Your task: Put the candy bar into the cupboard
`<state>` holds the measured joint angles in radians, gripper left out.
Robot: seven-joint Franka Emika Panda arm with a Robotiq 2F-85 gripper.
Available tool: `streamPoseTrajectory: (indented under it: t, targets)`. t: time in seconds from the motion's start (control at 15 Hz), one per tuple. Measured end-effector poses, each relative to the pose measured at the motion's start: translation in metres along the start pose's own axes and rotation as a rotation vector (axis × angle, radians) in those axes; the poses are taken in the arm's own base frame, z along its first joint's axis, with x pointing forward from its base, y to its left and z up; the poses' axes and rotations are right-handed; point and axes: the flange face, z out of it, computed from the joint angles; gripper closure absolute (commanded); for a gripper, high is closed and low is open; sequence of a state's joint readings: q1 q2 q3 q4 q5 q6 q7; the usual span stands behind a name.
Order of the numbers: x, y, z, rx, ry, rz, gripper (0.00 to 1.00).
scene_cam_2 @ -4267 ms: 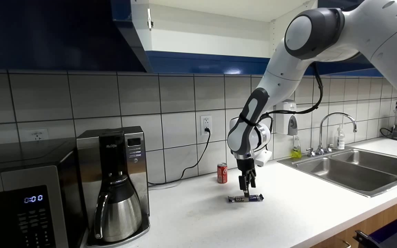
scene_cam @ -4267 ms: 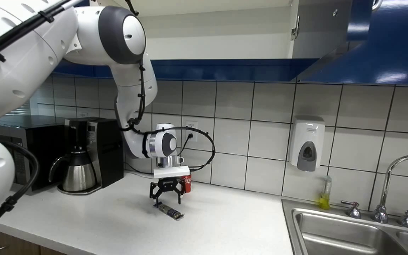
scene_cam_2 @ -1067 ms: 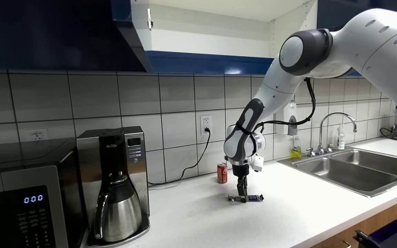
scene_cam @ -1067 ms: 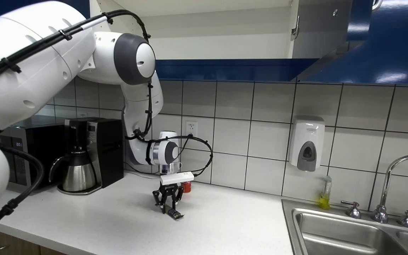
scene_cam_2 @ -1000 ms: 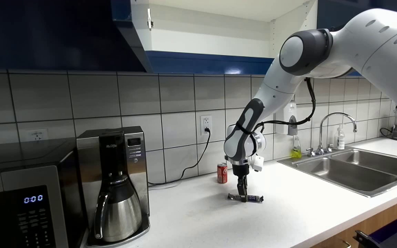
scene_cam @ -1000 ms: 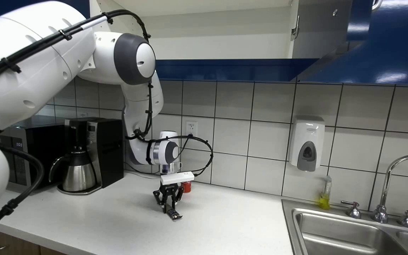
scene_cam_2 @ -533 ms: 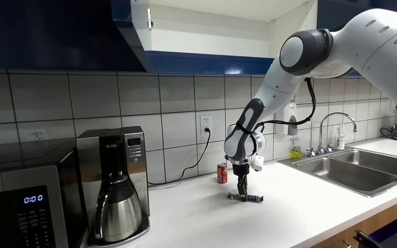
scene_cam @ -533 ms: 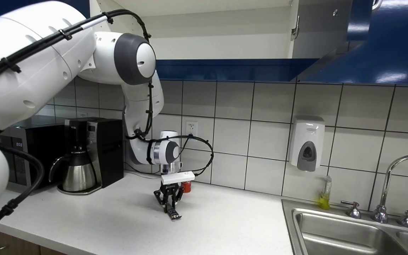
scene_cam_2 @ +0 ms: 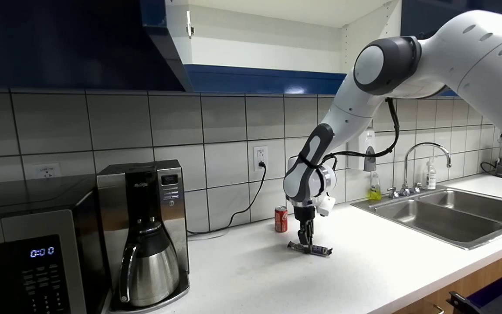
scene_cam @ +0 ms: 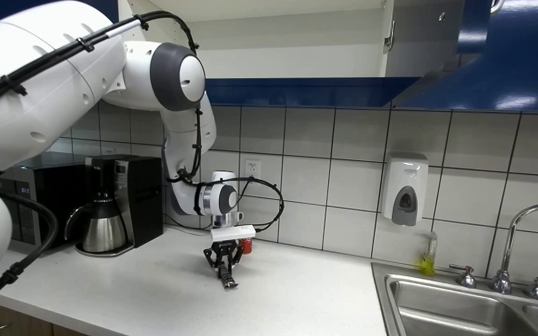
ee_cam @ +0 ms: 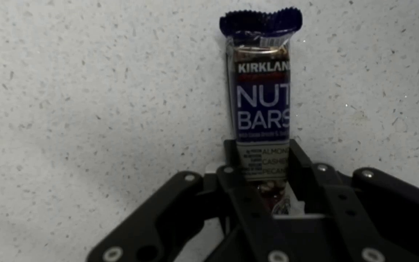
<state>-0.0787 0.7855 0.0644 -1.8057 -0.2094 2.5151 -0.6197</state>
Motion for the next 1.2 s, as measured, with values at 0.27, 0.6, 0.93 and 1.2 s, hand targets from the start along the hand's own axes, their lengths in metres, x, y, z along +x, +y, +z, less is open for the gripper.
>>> streamPoseTrajectory:
  t: [0.27, 0.6, 0.93, 1.2]
  targets:
    - [0.005, -0.001, -0.01, -0.007, 0.017, 0.147, 0.9]
    - [0.01, -0.002, -0.034, -0.011, 0.051, 0.329, 0.9]
    - [0.006, -0.003, -0.065, -0.022, 0.099, 0.532, 0.9]
    - [-0.005, -0.012, -0.078, -0.029, 0.094, 0.599, 0.9]
